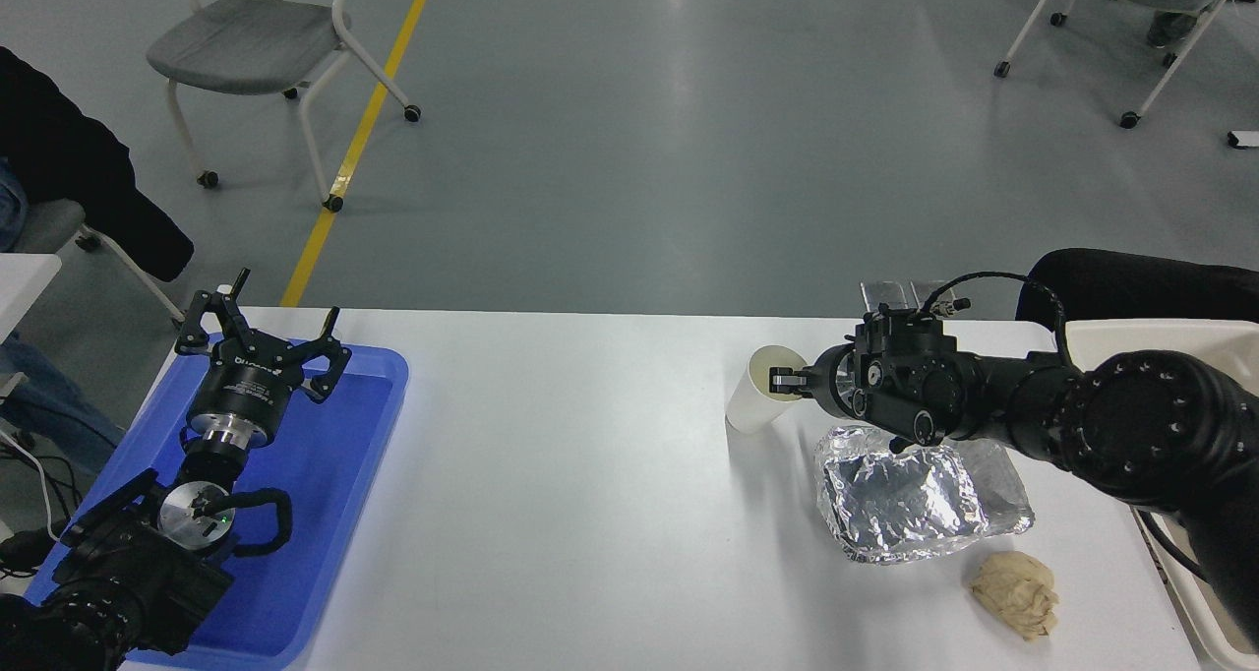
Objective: Pick up paper cup place in dustbin
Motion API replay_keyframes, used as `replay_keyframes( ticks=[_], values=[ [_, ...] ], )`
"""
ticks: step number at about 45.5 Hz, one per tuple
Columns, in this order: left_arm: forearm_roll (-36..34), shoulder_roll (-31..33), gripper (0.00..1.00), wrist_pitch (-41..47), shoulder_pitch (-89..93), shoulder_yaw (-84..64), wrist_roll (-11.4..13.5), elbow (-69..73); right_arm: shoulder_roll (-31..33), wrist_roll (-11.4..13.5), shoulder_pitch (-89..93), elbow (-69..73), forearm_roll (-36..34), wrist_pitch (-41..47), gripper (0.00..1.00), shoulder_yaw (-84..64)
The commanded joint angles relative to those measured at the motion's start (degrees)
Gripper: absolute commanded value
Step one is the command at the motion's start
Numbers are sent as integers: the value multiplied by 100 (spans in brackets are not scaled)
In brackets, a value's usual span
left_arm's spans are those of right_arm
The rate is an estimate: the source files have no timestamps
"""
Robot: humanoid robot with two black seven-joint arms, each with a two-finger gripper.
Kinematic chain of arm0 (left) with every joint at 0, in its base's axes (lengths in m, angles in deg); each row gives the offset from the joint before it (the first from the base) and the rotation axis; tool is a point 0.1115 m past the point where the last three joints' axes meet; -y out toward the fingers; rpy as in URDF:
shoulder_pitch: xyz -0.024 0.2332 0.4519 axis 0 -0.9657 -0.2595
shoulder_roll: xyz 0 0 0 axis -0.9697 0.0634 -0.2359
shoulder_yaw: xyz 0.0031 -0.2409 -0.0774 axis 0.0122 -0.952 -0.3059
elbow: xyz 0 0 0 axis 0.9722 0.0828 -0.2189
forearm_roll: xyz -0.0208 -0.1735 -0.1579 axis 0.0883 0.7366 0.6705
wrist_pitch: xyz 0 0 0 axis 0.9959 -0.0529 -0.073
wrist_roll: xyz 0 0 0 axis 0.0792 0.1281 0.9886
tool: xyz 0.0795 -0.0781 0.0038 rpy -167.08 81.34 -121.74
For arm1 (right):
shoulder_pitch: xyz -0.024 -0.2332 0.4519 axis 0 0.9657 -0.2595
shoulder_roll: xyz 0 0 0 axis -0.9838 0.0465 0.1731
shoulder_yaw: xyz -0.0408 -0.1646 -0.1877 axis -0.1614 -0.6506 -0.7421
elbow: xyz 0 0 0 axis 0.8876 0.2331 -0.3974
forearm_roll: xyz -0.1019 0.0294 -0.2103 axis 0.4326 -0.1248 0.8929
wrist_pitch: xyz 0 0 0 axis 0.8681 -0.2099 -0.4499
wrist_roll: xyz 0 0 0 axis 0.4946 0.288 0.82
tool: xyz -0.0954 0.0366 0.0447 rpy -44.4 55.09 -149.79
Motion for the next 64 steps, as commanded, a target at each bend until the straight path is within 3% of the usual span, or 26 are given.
replay_keyframes(
  ticks=[1,11,35,52,64],
  values=[
    [0,0,100,0,0,0,0,2,0,19,-452,417,-5,61,0,-3],
    [0,0,100,0,-9,-9,0,2,26,37,-1690,1444,-111,263,0,-284],
    [0,8,100,0,-9,0,0,2,1432,256,-5795,4556,-506,1484,0,-1180],
    [0,8,100,0,-9,9,0,2,1520,326,-6437,4794,-533,1906,0,-1646],
    [0,8,100,0,-9,9,0,2,2697,291,-6543,4759,-59,2056,0,-2603]
  ],
)
